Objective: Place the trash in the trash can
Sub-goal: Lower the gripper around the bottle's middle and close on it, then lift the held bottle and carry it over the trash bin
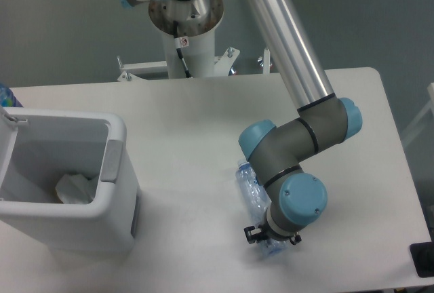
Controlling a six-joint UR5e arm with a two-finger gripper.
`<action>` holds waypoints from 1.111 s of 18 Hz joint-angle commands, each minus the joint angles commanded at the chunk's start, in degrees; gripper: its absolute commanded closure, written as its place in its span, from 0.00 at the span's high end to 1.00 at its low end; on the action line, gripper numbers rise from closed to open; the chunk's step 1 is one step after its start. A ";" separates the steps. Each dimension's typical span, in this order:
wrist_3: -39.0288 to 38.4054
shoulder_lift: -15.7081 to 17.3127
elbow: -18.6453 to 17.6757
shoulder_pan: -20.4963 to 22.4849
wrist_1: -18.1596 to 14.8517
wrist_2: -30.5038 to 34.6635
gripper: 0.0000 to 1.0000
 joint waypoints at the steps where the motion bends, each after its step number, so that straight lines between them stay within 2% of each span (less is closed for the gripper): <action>1: 0.26 0.61 0.00 0.00 0.00 -0.17 0.58; 3: 0.35 2.02 0.09 -0.61 0.35 -0.70 0.58; 6: 1.23 5.97 0.26 -0.88 0.87 -4.64 0.58; 9: 1.94 10.18 0.35 -0.70 4.29 -10.88 0.58; 12: 1.76 14.32 0.96 -0.44 8.95 -20.09 0.58; 14: 1.23 16.25 2.54 -0.44 9.84 -27.13 0.58; 17: 1.58 18.71 3.95 -0.53 10.02 -33.82 0.58; 20: 1.23 20.65 3.95 -0.79 13.09 -42.51 0.58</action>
